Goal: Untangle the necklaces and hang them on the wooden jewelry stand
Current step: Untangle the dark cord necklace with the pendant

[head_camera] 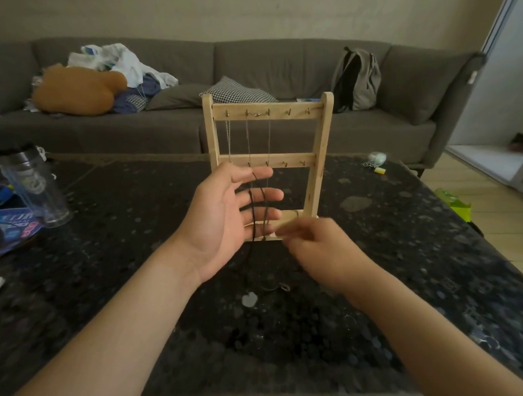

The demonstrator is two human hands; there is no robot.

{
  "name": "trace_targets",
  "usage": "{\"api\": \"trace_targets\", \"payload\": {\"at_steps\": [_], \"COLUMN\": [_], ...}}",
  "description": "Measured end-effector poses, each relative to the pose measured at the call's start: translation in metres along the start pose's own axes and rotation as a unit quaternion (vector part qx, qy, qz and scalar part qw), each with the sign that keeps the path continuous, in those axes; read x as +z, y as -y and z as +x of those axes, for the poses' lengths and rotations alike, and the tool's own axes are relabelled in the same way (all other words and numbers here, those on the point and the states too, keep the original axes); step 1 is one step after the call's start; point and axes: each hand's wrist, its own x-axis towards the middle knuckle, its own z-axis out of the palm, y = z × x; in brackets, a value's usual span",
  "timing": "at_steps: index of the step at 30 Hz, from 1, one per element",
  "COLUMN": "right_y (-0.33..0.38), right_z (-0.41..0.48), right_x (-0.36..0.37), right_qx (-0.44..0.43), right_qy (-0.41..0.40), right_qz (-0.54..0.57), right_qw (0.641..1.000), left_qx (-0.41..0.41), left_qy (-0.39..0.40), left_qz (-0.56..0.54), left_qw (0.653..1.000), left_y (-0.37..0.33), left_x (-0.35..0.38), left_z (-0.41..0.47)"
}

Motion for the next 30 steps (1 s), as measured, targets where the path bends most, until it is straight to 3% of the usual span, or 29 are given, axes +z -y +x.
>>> {"api": "trace_targets", "payload": {"at_steps": [4,14,18,21,25,30], "right_y": [0.0082,0.0027,0.0011,0.0002,0.0017,0.0045], "right_z": [-0.0029,-0.0021,-0.0027,-0.0001,0.0014,-0.0023], "right_x": [0.0,0.0022,0.0013,0.0004,-0.0013,-0.0029], "right_qx": [-0.066,-0.116,-0.126,-0.138,-0.126,-0.124], "right_qy": [0.021,0.05,-0.016,-0.071,-0.071,-0.056], "right_qz": [0.167,0.198,0.134,0.131,0.153,0.177], "right_qw": [0.984,0.972,0.983,0.979,0.978,0.975], "left_qx": [0.007,0.001,0.003,0.027,0.031,0.028], "left_qy": [0.009,0.063,0.053,0.001,-0.076,-0.065], "left_qz": [0.011,0.024,0.031,0.119,0.237,0.284], "left_qw": [1.0,0.998,0.998,0.993,0.968,0.956], "left_y": [-0.0001,-0.002,-0.0012,-0.0012,-0.002,-0.0007], "left_x": [-0.001,-0.0034,-0.0037,-0.0021,-0.0007,-0.0027], "left_z": [-0.0005,-0.0018,0.0,-0.0002,0.0002,0.0006]}}
